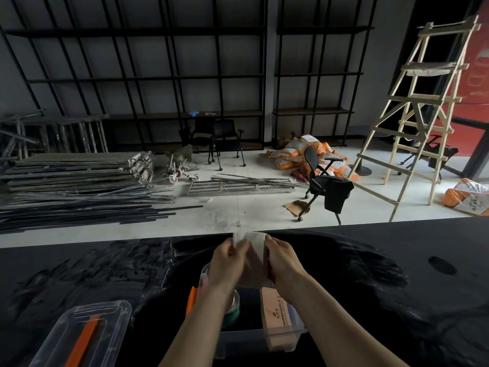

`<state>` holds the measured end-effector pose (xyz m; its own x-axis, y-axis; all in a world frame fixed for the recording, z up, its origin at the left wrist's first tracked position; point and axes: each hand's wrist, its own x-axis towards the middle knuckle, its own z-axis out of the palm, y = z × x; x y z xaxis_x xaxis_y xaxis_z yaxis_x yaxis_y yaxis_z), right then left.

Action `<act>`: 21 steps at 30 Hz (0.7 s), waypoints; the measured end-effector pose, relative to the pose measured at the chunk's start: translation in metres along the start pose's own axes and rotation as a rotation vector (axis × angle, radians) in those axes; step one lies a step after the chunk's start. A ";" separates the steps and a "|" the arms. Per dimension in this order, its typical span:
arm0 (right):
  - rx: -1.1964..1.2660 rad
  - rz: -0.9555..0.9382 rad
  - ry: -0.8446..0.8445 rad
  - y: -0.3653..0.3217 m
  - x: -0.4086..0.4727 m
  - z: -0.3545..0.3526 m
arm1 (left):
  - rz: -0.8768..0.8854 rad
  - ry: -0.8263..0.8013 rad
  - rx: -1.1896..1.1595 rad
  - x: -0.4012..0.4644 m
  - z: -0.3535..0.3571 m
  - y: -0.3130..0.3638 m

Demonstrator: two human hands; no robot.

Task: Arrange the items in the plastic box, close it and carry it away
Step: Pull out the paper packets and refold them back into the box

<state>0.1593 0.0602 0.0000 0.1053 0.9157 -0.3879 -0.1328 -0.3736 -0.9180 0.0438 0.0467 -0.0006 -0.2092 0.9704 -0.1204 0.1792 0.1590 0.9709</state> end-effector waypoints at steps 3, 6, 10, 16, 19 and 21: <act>0.009 0.014 -0.002 0.003 0.000 0.000 | 0.064 0.003 0.135 0.000 0.001 -0.004; 0.051 0.030 -0.028 0.005 0.000 0.001 | 0.099 0.071 0.230 -0.002 0.003 -0.005; 0.018 -0.021 -0.096 0.008 -0.001 0.001 | 0.105 0.135 0.105 -0.010 0.006 -0.005; -0.119 -0.163 -0.127 0.014 0.002 0.000 | 0.007 0.138 0.055 0.003 -0.002 -0.004; -0.120 -0.184 -0.164 0.012 -0.001 -0.002 | 0.049 0.131 0.026 0.005 -0.009 -0.005; -0.122 -0.167 -0.241 0.012 -0.003 -0.006 | 0.029 0.142 -0.068 0.003 -0.012 -0.005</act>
<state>0.1629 0.0521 -0.0107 -0.1226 0.9691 -0.2141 -0.0126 -0.2172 -0.9760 0.0313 0.0465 -0.0030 -0.3399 0.9381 -0.0666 0.1224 0.1144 0.9859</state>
